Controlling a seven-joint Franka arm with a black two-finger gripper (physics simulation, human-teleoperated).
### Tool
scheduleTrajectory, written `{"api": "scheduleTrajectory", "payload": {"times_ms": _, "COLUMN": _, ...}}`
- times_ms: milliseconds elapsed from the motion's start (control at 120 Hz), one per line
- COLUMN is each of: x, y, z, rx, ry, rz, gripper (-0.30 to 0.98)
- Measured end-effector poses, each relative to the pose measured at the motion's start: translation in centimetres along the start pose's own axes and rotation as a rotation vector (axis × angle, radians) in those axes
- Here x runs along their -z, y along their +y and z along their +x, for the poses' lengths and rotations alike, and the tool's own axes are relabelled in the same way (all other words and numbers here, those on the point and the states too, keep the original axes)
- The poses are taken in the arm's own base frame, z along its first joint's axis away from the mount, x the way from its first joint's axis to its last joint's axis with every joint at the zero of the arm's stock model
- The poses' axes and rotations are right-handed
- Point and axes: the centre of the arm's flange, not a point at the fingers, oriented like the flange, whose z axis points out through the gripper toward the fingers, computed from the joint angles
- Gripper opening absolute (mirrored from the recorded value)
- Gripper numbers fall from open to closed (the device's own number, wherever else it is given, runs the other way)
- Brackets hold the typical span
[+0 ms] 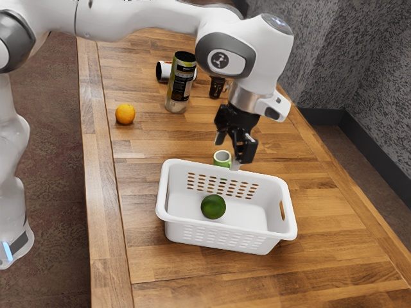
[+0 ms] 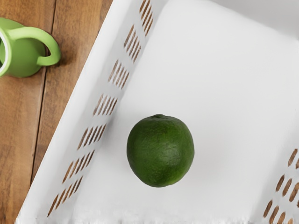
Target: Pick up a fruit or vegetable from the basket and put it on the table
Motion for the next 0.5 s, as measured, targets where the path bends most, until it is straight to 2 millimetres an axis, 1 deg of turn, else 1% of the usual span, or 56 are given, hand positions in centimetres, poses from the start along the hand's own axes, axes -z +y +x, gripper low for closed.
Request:
{"api": "scheduleTrajectory", "payload": {"times_ms": 167, "x": -0.9, "y": 1.8, "z": -1.2, "rx": 0.226, "ry": -0.071, "rz": -0.066, "gripper": 0.69}}
{"api": "scheduleTrajectory", "payload": {"times_ms": 242, "x": -1.2, "y": 2.8, "z": -1.9, "rx": 0.319, "ry": -0.089, "rz": -0.068, "gripper": 0.69}}
{"api": "scheduleTrajectory", "payload": {"times_ms": 308, "x": -1.8, "y": 3.5, "z": -2.8, "rx": 0.387, "ry": -0.095, "rz": -0.044, "gripper": 0.69}}
{"api": "scheduleTrajectory", "payload": {"times_ms": 358, "x": -2.2, "y": 3.1, "z": -2.9, "rx": 0.450, "ry": -0.092, "rz": -0.022, "gripper": 0.69}}
{"api": "scheduleTrajectory", "payload": {"times_ms": 450, "x": -1.8, "y": 0.9, "z": -2.3, "rx": 0.587, "ry": -0.060, "rz": 0.006, "gripper": 0.69}}
{"api": "scheduleTrajectory", "payload": {"times_ms": 500, "x": -1.4, "y": 0.9, "z": -2.6, "rx": 0.650, "ry": -0.047, "rz": 0.009, "gripper": 0.69}}
